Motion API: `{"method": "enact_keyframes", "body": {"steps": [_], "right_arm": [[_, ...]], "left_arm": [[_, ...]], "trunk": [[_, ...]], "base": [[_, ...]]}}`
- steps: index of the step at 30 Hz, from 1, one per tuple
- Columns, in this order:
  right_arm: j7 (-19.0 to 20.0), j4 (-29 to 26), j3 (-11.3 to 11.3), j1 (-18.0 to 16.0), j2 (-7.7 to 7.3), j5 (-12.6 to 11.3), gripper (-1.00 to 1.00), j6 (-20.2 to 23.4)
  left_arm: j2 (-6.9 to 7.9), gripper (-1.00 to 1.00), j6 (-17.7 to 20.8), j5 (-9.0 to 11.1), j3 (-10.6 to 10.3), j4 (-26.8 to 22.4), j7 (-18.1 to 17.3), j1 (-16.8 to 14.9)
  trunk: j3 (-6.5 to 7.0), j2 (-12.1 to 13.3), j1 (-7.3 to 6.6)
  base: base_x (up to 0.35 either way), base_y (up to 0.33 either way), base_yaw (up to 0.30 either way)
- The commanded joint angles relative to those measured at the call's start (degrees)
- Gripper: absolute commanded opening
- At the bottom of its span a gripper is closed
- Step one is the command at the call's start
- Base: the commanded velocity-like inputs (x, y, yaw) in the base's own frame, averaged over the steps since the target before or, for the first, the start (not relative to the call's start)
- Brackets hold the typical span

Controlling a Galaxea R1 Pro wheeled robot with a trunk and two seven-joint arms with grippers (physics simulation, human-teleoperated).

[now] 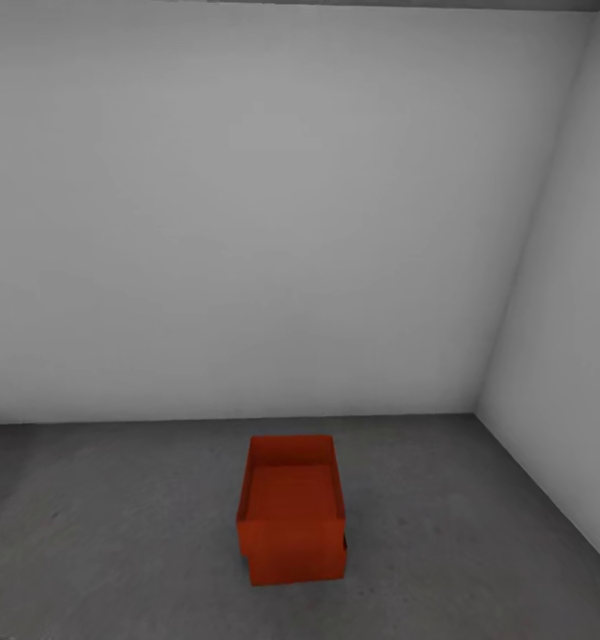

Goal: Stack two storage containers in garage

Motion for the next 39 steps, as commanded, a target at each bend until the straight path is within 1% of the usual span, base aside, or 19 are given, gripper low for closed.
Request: {"method": "enact_keyframes", "body": {"steps": [1, 3, 5, 9, 14, 27, 39], "right_arm": [[-0.3, 0.2, -0.4, -0.1, -0.03, 0.8, 1.0, -0.3], [-0.3, 0.2, -0.4, -0.1, -0.03, 1.5, 1.0, -0.4], [-0.3, 0.2, -0.5, -0.1, -0.06, 3.0, 1.0, -0.3], [-0.3, 0.2, -0.5, -0.1, 0.05, 3.8, 1.0, -0.3], [-0.3, 0.2, -0.5, -0.1, 0.0, 4.0, 1.0, -0.5], [-0.3, 0.2, -0.5, -0.1, -0.03, 4.0, 1.0, -0.4], [-0.4, 0.2, -0.6, -0.1, -0.06, 4.2, 1.0, -0.1]], "left_arm": [[-0.01, 1.0, -0.2, 0.3, -0.2, 0.0, 0.1, 0.0], [-0.03, 1.0, -0.2, 0.3, -0.2, 0.0, 0.1, 0.0], [-0.03, 1.0, -0.2, 0.3, -0.2, 0.0, 0.1, 0.0], [-0.02, 1.0, -0.2, 0.3, -0.2, 0.0, 0.1, 0.0], [-0.02, 1.0, -0.2, 0.3, -0.2, 0.0, 0.1, 0.0], [-0.01, 1.0, -0.2, 0.3, -0.2, 0.0, 0.1, 0.0], [-0.02, 1.0, -0.2, 0.3, -0.2, 0.0, 0.1, 0.0]], "trunk": [[-0.01, 0.0, 0.0], [0.09, 0.0, 0.0], [0.13, 0.0, 0.0], [0.16, 0.0, 0.0], [0.17, 0.0, 0.0], [0.17, 0.0, 0.0], [0.17, 0.0, 0.0]], "base": [[0.0, 0.0, 0.165], [0.0, 0.0, 0.172], [0.0, 0.0, 0.085], [0.0, 0.0, 0.025], [0.0, 0.0, 0.142], [0.0, 0.0, 0.249], [0.0, 0.0, 0.035]]}}
